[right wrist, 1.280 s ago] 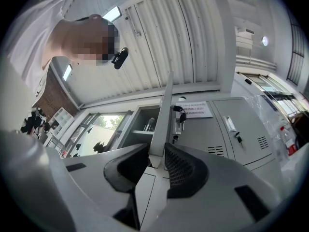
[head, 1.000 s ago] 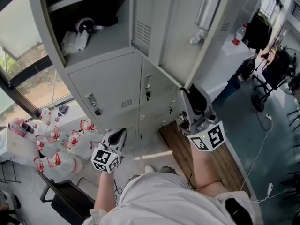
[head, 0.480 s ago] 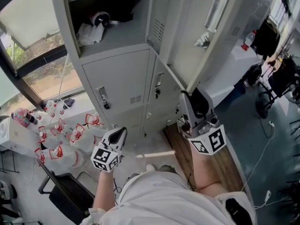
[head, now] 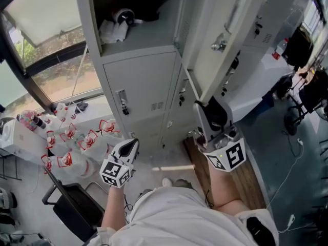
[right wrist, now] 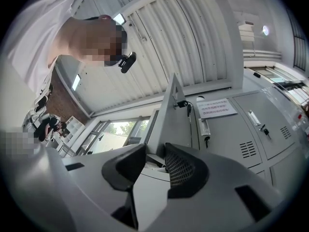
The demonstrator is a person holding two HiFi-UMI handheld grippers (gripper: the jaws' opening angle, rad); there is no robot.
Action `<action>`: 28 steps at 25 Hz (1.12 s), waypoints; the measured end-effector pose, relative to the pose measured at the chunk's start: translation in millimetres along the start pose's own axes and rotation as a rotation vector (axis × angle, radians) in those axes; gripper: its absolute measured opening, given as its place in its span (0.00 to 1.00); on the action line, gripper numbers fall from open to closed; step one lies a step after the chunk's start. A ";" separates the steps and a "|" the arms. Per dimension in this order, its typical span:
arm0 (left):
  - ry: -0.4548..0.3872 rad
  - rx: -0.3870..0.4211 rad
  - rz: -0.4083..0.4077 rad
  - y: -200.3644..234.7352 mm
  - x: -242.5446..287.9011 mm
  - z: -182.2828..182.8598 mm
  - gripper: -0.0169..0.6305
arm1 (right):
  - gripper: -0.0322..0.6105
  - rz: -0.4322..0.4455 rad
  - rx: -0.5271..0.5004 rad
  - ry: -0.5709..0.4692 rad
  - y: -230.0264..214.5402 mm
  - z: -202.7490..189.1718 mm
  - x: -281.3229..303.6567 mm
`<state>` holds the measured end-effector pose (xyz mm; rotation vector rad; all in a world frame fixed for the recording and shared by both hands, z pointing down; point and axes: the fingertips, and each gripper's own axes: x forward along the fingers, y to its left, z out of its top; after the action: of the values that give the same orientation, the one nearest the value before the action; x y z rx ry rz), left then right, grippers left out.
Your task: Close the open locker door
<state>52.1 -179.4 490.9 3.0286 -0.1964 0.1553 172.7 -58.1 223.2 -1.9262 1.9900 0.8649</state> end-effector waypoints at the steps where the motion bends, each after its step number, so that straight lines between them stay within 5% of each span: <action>1: -0.001 -0.001 0.007 1.4 -2.5 -0.1 0.03 | 0.26 0.007 0.000 0.000 2.9 -0.6 1.9; 28: -0.028 -0.033 0.289 45.8 -74.2 -5.6 0.03 | 0.24 0.264 0.062 -0.070 74.1 -26.0 69.1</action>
<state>-27.7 -214.8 492.8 2.9538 -0.6322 0.1295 99.8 -133.0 223.9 -1.6006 2.2332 0.9056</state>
